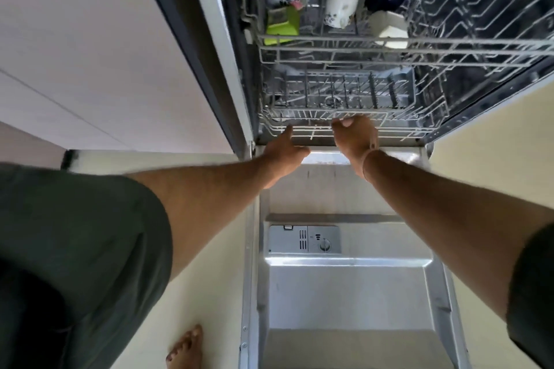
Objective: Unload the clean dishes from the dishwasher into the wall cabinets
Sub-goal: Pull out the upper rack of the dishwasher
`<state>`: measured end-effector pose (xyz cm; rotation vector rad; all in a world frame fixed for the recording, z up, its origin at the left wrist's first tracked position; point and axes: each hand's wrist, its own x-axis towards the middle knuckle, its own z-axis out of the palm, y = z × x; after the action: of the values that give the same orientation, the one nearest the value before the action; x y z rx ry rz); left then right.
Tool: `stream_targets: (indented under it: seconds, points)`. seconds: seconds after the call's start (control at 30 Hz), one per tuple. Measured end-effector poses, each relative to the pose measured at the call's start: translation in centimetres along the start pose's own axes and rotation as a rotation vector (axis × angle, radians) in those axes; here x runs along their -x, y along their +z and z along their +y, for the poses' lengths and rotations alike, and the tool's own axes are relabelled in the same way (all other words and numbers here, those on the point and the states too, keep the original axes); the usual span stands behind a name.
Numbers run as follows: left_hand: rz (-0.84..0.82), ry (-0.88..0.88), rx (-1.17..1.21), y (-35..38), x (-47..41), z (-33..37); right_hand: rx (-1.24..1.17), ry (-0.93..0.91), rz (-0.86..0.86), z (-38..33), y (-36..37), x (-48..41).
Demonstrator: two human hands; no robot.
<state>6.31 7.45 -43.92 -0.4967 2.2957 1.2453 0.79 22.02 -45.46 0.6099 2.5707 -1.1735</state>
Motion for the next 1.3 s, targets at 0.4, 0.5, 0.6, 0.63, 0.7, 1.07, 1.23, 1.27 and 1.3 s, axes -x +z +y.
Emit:
stream_targets:
  seconds: [0.4,0.5,0.6,0.63,0.7,1.07,1.23,1.27,1.3]
  points:
    - [0.148,-0.105,0.323,-15.3,8.0,-10.1,-0.059,-0.318,-0.184,-11.5,9.4,15.7]
    - [0.226,-0.141,0.409,-20.6,9.4,-13.2,-0.120,-0.367,-0.253,-15.9,12.6,19.5]
    - [0.306,-0.158,0.510,-25.7,10.5,-15.5,-0.136,-0.440,-0.303,-20.4,15.1,22.6]
    - [0.332,-0.152,0.551,-27.5,10.8,-16.1,-0.133,-0.465,-0.327,-22.1,16.0,23.5]
    - [0.391,-0.132,0.617,-30.8,11.2,-16.9,-0.134,-0.505,-0.377,-25.1,17.3,24.9]
    - [0.491,-0.037,1.060,-45.5,11.7,-16.2,-0.190,-0.684,-0.531,-41.6,24.8,29.9]
    - [0.329,-0.031,1.276,-47.1,10.7,-16.6,-0.246,-0.614,-0.492,-44.5,26.9,30.2]
    - [0.309,-0.036,1.309,-47.1,10.5,-16.7,-0.256,-0.600,-0.487,-44.5,26.9,30.2]
    - [0.294,-0.045,1.341,-47.0,10.4,-16.8,-0.263,-0.593,-0.481,-44.4,26.9,30.2]
